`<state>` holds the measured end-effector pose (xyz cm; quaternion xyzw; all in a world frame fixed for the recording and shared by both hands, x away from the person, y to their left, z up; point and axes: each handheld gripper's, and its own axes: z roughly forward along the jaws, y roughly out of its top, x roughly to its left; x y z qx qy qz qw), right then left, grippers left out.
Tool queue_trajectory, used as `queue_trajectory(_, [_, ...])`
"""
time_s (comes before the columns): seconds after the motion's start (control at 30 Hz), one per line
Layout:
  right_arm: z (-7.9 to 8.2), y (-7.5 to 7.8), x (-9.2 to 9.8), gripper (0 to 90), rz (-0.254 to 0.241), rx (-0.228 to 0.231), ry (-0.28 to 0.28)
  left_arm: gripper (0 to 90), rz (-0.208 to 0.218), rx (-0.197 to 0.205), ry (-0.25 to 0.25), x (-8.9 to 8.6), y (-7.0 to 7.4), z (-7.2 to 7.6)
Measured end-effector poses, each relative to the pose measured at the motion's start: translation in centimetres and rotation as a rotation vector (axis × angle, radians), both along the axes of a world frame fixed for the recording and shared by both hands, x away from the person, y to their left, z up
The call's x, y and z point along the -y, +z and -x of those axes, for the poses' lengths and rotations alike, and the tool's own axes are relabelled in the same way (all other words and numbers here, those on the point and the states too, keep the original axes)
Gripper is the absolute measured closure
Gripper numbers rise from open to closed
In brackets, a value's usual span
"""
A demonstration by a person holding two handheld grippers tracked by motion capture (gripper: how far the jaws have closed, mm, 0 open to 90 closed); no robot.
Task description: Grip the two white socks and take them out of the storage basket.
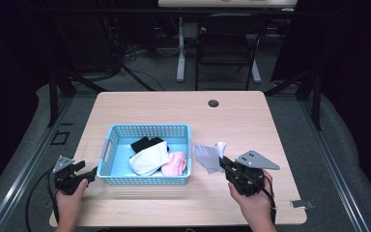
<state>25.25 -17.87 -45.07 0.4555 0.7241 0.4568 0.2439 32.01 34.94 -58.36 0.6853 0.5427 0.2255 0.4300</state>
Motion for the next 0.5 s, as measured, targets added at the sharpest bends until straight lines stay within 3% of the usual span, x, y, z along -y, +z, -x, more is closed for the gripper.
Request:
queue_trajectory(0.33, [-0.7, -3.1, 0.5, 86.0, 0.013, -0.074, -0.037, 23.5, 0.000, 0.000, 0.000, 0.0, 0.0, 0.0])
queue_trajectory(0.5, [-1.6, -5.1, 1.8, 86.1, -0.008, -0.132, -0.082, 23.5, 0.000, 0.000, 0.001, 0.0, 0.0, 0.0])
